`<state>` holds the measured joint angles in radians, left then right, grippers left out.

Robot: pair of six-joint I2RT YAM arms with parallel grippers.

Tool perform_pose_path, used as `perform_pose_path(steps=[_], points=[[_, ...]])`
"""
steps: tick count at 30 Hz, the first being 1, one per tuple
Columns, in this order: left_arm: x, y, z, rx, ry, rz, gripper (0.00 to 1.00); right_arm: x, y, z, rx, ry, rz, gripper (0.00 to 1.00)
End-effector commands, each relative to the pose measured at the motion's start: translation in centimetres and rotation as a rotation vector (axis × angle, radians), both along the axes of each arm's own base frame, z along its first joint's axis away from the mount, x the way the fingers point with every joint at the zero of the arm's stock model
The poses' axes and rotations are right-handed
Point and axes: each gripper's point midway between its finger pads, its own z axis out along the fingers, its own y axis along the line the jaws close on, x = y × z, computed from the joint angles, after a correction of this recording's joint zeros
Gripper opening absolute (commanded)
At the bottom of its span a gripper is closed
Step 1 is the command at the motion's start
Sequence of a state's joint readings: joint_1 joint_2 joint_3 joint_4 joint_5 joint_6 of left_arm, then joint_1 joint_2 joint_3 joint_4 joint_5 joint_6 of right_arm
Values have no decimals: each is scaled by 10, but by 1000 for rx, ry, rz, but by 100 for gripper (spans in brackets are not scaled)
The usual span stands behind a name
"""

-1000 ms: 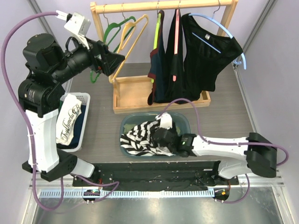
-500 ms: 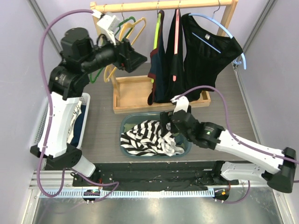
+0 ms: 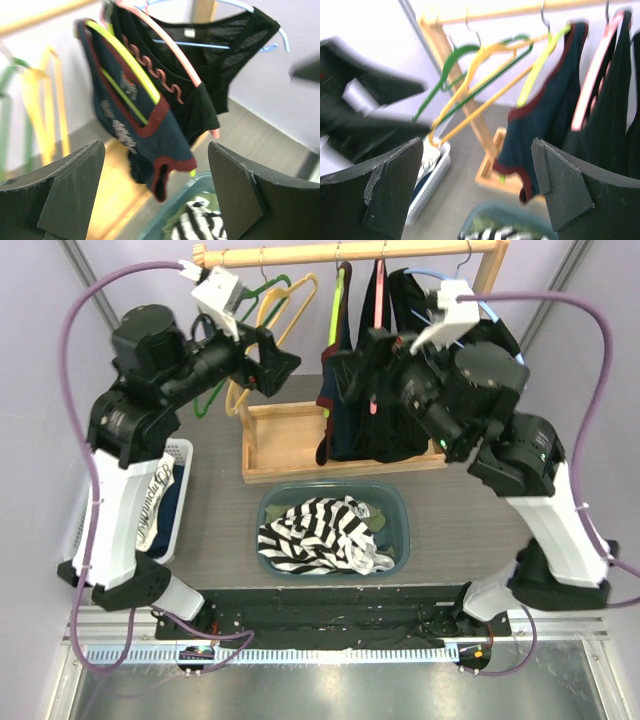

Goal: Remove the tank top from the hanger
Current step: Pick up the hanger from the clothesline.

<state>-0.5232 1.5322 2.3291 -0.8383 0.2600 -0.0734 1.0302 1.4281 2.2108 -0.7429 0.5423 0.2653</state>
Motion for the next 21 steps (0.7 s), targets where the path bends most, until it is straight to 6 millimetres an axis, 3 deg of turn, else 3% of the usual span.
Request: perform_pose_path(steps=[1,2,3,4,5,6,10,18,21], points=[[-25,44,31,58,-164,114,93,31,18,0,-151,-38,-88,100],[-28,48,29,80,-177,120,95,35,20,7,-142,-56,-93,100],[-28,50,27,89,-177,129,97,52,23,4,-152,-58,-116,100],[-28,51,24,96,-175,133,97,54,23,20,-109,-92,-81,100],[-30,53,24,97,-175,134,97,63,21,21,-101,-94,-85,100],[-28,51,18,103,-160,132,97,82,15,16,-91,-77,-121,100],[-24,49,22,97,-171,136,96,112,18,-8,-129,-36,-150,100],[-17,46,16,110,-157,131,93,127,29,-10,-123,-68,-165,100],[-16,47,14,113,-151,133,93,138,27,-21,-131,-44,-209,94]])
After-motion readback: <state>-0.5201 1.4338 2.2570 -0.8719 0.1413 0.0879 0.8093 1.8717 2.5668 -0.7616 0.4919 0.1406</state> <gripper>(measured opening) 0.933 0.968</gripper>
